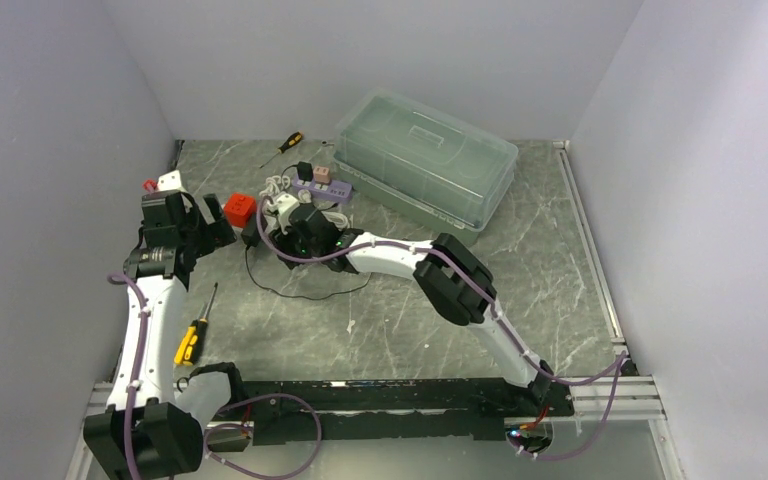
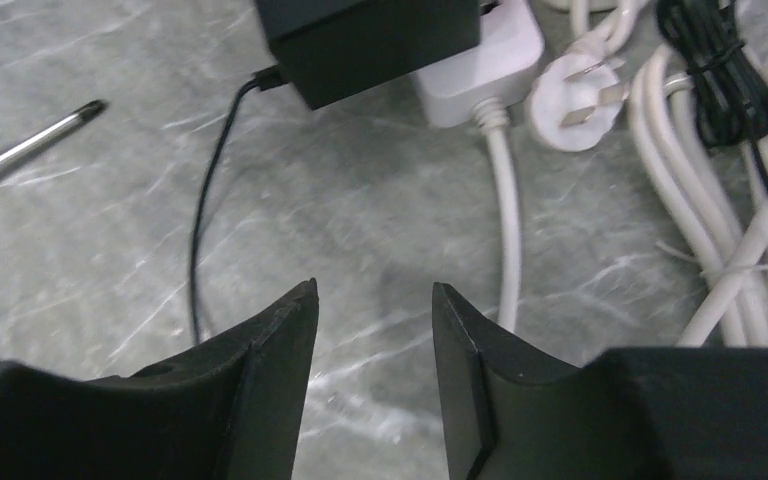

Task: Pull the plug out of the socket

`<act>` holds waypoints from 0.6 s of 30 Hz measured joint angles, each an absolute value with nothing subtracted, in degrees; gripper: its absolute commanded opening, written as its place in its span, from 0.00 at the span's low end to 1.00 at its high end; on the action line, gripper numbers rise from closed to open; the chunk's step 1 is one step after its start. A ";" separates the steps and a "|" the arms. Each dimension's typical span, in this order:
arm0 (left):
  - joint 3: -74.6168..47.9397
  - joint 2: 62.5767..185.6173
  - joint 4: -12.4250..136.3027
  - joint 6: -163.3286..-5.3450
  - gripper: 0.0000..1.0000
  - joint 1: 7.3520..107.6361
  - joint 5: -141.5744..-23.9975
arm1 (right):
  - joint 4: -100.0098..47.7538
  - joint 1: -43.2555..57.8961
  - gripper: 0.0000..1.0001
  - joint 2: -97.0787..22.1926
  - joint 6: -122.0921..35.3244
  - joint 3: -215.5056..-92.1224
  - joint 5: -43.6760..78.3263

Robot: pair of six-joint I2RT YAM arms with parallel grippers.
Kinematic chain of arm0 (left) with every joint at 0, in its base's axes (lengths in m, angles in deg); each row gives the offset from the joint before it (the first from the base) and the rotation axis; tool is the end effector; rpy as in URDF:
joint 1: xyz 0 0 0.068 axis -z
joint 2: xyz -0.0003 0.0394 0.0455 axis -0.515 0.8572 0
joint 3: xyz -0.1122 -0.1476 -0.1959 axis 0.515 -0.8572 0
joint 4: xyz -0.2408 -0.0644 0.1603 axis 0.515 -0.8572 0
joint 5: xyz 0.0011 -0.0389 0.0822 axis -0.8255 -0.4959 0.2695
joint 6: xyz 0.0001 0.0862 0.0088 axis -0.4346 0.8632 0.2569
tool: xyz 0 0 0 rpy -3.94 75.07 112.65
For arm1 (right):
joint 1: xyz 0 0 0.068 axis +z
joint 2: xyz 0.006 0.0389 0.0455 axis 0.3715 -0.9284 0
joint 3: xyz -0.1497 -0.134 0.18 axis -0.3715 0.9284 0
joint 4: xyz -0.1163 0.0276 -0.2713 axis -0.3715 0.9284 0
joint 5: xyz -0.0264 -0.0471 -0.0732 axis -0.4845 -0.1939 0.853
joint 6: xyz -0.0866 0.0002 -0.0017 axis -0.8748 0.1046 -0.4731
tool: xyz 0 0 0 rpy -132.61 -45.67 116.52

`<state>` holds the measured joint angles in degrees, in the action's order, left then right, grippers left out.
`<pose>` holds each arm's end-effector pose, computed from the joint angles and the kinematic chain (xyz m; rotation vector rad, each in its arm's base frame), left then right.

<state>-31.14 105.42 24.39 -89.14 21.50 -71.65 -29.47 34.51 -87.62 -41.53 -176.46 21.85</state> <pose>0.2757 0.0501 0.2877 -0.5260 2.1667 -0.0096 0.3244 0.4944 0.1306 -0.9140 1.9851 0.7247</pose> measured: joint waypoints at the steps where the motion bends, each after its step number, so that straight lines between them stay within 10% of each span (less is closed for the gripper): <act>1: -31.14 105.42 24.39 -89.14 0.99 21.50 -71.69 | -28.94 34.51 0.47 -88.94 -42.01 -178.06 23.05; 18: -31.09 105.42 24.42 -89.14 0.99 22.00 -73.22 | -24.75 34.49 0.37 -95.67 -47.78 -186.12 32.17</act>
